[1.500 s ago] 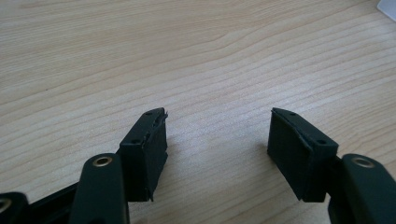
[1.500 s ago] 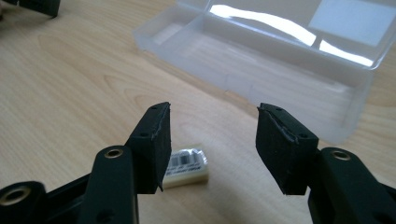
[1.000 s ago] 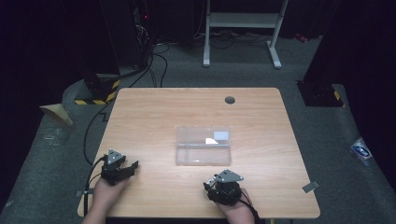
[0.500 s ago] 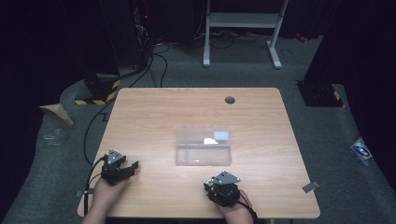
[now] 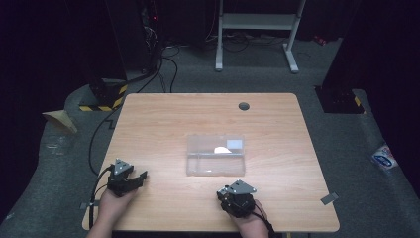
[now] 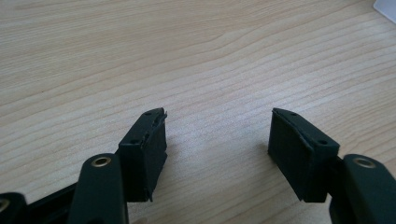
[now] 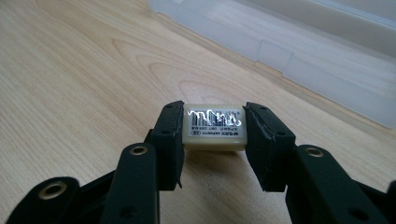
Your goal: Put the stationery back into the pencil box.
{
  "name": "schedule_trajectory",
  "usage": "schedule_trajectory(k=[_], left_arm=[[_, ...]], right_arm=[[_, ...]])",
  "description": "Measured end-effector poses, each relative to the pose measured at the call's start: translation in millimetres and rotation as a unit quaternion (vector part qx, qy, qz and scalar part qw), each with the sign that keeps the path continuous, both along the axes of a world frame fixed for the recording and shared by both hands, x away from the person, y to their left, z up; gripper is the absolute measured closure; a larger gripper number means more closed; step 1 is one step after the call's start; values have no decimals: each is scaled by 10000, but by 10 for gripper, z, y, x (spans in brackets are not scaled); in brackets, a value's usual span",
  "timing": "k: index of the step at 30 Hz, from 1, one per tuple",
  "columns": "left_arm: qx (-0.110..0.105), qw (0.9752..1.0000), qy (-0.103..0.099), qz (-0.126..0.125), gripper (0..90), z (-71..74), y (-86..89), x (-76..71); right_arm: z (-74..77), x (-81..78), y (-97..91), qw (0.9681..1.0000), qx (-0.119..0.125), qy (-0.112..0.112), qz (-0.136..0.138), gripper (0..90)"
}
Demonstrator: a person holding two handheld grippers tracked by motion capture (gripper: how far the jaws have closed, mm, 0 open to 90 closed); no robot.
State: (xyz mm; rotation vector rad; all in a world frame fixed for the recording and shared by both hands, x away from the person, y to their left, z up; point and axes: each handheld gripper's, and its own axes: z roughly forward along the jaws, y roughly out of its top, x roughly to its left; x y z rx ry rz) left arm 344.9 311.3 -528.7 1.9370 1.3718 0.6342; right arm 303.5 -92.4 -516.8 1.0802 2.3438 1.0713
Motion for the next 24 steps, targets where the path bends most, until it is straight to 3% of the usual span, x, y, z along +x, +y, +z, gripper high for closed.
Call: schedule_trajectory(k=[14,24], left_arm=[[15,10000,-8,-11,364,0,0,1],[12,10000,2,-13,343,-1,-1,2]], right_arm=[[55,18,70,9999,110,-113,-37,582],[122,155,125,9997,156,-180,-48,582]])
